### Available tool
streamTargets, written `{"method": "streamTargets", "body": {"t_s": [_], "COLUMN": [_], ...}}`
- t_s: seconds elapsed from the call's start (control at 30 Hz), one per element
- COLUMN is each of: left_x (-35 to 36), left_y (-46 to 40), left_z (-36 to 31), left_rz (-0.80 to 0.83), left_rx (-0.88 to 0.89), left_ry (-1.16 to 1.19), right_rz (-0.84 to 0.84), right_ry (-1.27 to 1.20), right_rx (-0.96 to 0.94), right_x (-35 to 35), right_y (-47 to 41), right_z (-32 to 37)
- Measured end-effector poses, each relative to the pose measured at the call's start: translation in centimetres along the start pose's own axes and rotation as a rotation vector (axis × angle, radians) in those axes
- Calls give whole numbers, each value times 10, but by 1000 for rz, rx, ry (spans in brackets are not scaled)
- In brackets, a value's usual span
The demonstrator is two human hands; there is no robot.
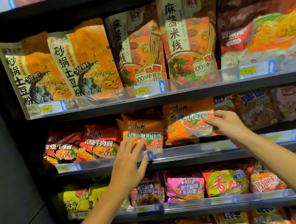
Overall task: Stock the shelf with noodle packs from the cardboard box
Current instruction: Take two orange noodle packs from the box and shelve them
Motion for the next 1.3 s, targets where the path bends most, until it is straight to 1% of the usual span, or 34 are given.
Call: {"method": "streamTargets", "body": {"t_s": [0.1,0.23,0.3,0.37,0.47,0.57,0.7,0.83,0.9,0.97,1.07,1.17,1.23,1.3], "left_x": [11,22,25,25,28,31,25,17,17,20,34,60,82,103], "left_y": [8,12,12,8,3,-1,3,15,19,23,28,35,44,55], "left_z": [-2,2,3,2,4,9,5,-3,-15,-35,-75,-116,-141,-165], "left_rz": [99,228,270,279,325,378,339,269,240,232,243,296,355,439], "left_rx": [14,-34,-59,-72,-116,-138,-121,-79,-31,47,212,292,330,349], "left_ry": [-95,-235,-293,-335,-377,-377,-319,-268,-188,-103,21,155,198,227], "right_rz": [14,48,80,111,68,38,8,-29,-32,-46,-102,-146,-127,-75], "right_ry": [119,290,463,661,917,1075,1153,1157,1110,1077,1105,1176,1206,1238], "right_rx": [41,44,21,-9,-62,-80,-86,-82,-117,-202,-360,-425,-429,-358], "right_x": [9,17,19,22,28,31,24,3,-8,-19,-36,-58,-79,-103], "right_y": [-21,-32,-33,-31,-28,-23,-15,5,20,41,84,131,162,192], "right_z": [-10,-26,-30,-31,-22,-11,-9,-14,-17,-19,-22,-33,-46,-63]}}
Point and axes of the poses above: each hand's wrist, its own y-axis away from the middle knuckle, its own x-axis out of the palm, z = x × y, the point moved 4 cm from there along -y, towards the middle knuckle, and after that the axes turned 1 degree about -z, right-handed, at the moved point
